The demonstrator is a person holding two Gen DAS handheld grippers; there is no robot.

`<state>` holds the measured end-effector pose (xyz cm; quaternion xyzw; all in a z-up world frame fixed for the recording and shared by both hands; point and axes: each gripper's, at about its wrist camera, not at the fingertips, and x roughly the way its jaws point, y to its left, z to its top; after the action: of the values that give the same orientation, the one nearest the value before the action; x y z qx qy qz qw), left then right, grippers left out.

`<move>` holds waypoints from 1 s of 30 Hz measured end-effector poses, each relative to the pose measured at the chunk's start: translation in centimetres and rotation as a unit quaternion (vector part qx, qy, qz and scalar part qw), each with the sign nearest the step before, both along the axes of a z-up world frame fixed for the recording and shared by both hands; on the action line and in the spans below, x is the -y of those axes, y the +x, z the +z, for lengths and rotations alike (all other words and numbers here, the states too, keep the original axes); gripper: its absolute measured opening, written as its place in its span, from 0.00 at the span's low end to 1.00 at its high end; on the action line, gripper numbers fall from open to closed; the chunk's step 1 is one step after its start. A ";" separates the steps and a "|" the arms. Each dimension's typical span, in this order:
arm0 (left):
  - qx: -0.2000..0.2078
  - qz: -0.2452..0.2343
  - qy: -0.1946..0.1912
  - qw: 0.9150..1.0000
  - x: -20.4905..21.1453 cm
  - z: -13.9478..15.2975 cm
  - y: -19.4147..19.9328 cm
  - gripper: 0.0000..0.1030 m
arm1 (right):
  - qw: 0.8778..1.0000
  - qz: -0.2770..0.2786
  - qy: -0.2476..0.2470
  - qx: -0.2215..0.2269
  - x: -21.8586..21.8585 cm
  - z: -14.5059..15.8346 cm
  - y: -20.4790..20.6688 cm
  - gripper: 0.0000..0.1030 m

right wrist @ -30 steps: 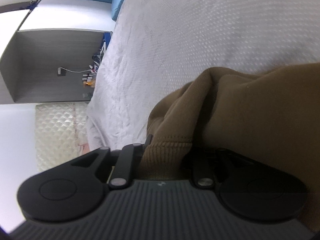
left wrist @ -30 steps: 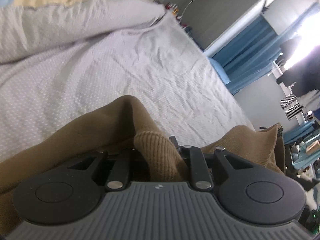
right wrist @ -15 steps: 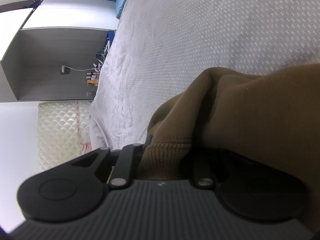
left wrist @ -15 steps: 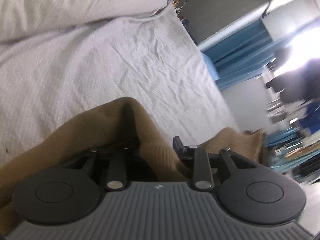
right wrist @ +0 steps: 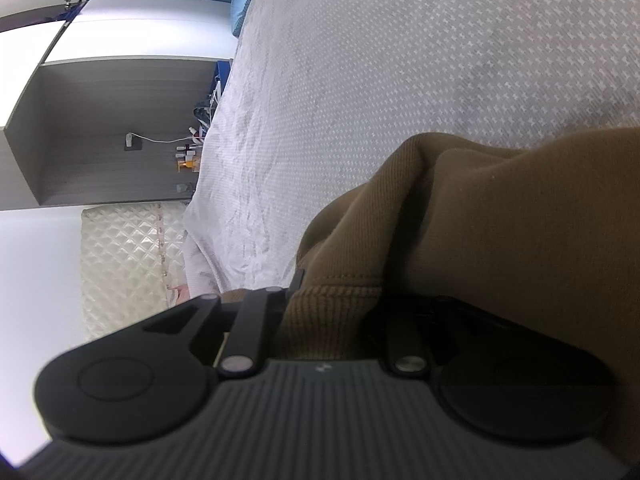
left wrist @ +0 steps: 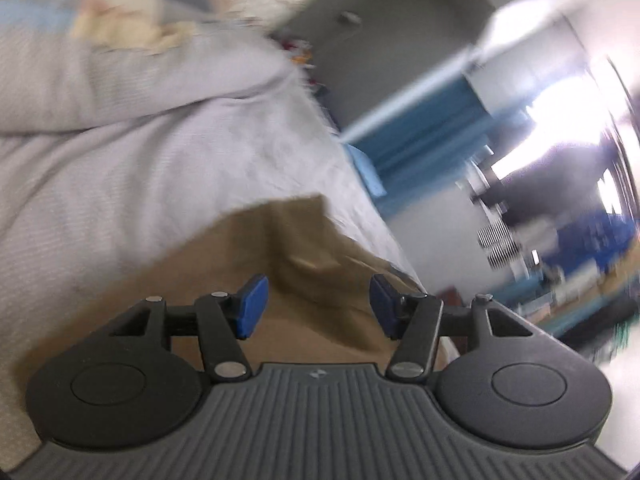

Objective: Fold large clothes
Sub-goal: 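Open both grippers and press the rolled hoodie flat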

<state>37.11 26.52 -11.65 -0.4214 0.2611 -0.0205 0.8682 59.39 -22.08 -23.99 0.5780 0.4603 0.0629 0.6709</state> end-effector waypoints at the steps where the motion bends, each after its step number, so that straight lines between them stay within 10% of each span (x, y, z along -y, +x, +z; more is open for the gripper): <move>1: 0.013 -0.020 0.020 1.000 1.6 0.6 0.2 0.60 | 1.000 0.000 0.002 0.000 0.0 0.0 0.0 0.21; 10: 0.097 -0.109 0.187 0.972 13.3 1.1 1.7 0.60 | 1.000 0.003 0.014 -0.003 0.7 -0.3 0.0 0.21; 13: 0.064 -0.120 0.233 0.963 15.6 0.0 2.6 0.60 | 1.000 0.004 0.019 -0.005 0.8 -0.2 0.0 0.21; 26: 0.042 -0.131 0.234 0.962 15.8 -1.8 3.9 0.63 | 0.996 -0.004 0.087 -0.026 3.8 -0.1 -1.9 0.38; 30: 0.041 -0.129 0.239 0.962 15.9 -1.9 4.2 0.64 | 0.991 -0.041 0.128 -0.002 6.0 0.6 -4.1 0.69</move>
<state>41.27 10.66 -13.59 -0.1636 0.2748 -0.0863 0.9435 55.25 -28.12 -23.37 0.6775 0.4258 0.0929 0.5925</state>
